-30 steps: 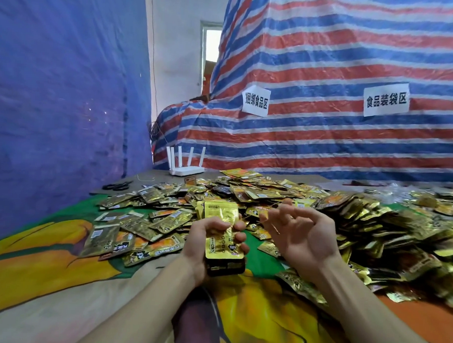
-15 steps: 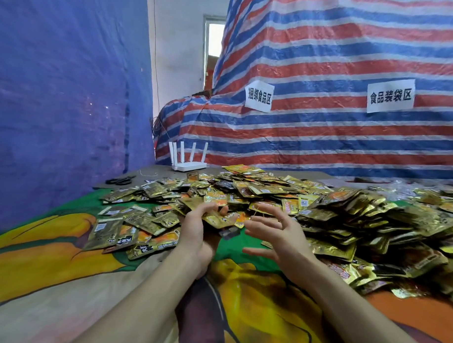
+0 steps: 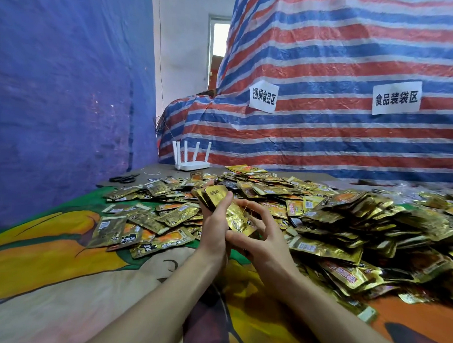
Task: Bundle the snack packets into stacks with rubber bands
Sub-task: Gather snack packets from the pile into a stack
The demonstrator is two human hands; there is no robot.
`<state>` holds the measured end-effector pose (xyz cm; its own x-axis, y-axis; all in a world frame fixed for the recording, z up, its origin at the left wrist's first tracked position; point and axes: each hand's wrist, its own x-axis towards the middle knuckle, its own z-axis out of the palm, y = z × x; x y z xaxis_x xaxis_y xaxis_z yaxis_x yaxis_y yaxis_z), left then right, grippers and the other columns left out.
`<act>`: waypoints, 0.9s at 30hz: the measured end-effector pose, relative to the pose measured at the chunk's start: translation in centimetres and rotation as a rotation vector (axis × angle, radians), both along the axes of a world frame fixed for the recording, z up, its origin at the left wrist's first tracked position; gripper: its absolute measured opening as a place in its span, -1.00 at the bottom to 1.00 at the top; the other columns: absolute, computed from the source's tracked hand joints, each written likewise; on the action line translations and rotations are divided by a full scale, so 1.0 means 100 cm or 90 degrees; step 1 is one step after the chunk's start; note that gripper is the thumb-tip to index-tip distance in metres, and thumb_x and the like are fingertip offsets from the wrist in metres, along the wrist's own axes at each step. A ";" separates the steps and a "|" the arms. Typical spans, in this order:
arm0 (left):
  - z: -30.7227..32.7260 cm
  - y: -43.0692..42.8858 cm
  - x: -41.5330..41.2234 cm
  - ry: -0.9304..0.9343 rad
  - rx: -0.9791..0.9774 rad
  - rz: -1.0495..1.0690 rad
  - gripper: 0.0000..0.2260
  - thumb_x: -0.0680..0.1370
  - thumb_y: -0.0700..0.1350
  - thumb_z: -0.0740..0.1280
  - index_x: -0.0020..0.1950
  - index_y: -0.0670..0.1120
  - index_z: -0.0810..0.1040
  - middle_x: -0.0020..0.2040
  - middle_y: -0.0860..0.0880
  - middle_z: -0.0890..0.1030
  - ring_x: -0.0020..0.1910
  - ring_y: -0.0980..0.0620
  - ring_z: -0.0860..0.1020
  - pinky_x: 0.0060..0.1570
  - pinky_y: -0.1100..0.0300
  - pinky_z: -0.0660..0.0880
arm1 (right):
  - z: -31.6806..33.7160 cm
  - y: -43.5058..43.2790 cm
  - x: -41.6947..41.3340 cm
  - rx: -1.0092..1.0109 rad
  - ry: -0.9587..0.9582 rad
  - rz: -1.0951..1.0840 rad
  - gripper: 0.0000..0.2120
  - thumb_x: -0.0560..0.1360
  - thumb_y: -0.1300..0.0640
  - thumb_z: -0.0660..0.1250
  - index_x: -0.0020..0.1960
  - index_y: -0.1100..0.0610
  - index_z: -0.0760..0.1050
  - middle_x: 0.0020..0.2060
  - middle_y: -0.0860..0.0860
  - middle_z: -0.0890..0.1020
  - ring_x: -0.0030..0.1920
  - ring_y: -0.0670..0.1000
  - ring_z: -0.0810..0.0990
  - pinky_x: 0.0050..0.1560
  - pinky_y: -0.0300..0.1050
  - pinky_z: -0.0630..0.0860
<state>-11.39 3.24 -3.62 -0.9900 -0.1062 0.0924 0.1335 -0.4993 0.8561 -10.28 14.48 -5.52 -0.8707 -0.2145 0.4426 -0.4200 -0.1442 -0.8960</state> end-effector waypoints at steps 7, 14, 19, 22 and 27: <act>0.001 0.001 0.007 0.018 0.022 -0.076 -0.51 0.45 0.15 0.42 0.22 -0.16 0.63 0.11 -0.21 0.67 0.09 -0.16 0.68 0.04 -0.02 0.59 | 0.002 0.002 0.002 -0.005 0.025 -0.081 -0.39 0.15 -0.01 0.64 0.15 -0.25 0.54 0.18 -0.15 0.60 0.28 0.08 0.56 0.00 0.03 0.61; -0.001 0.006 0.009 0.035 -0.007 -0.149 -0.57 0.41 0.20 0.43 0.07 -0.11 0.72 0.04 -0.17 0.70 0.07 -0.13 0.69 -0.09 0.07 0.62 | 0.005 0.003 0.004 -0.030 -0.034 -0.058 -0.37 0.16 -0.04 0.61 0.21 -0.16 0.55 0.15 -0.04 0.66 0.15 -0.02 0.66 0.04 0.02 0.67; -0.002 0.003 0.004 0.033 0.042 -0.127 -0.60 0.39 0.21 0.45 -0.01 -0.10 0.75 0.00 -0.14 0.71 0.04 -0.13 0.70 -0.08 0.04 0.63 | 0.010 0.004 0.002 -0.004 -0.039 -0.011 -0.32 0.15 0.04 0.54 0.27 -0.06 0.54 0.05 -0.09 0.69 -0.02 -0.11 0.69 -0.23 -0.32 0.54; -0.001 0.001 0.002 0.051 0.047 -0.131 -0.65 0.45 0.18 0.39 -0.10 -0.09 0.76 -0.10 -0.12 0.71 -0.07 -0.10 0.71 -0.16 0.08 0.64 | 0.011 0.003 0.003 0.025 -0.038 -0.012 -0.32 0.18 0.05 0.48 0.32 -0.01 0.54 0.04 -0.06 0.71 -0.07 -0.13 0.69 -0.23 -0.32 0.54; 0.000 0.003 0.002 0.081 0.008 -0.104 -0.59 0.44 0.20 0.33 -0.02 -0.09 0.74 -0.01 -0.13 0.71 0.03 -0.11 0.69 -0.11 0.05 0.63 | 0.015 0.010 0.000 0.028 -0.083 -0.022 -0.47 0.24 0.02 0.39 0.21 0.02 0.63 0.04 0.07 0.70 -0.08 0.03 0.71 -0.14 -0.07 0.62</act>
<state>-11.19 3.51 -3.60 -0.9746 0.0533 0.2176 0.1563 -0.5343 0.8307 -10.30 15.44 -4.06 -0.9274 -0.2003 0.3161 -0.3036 -0.0911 -0.9484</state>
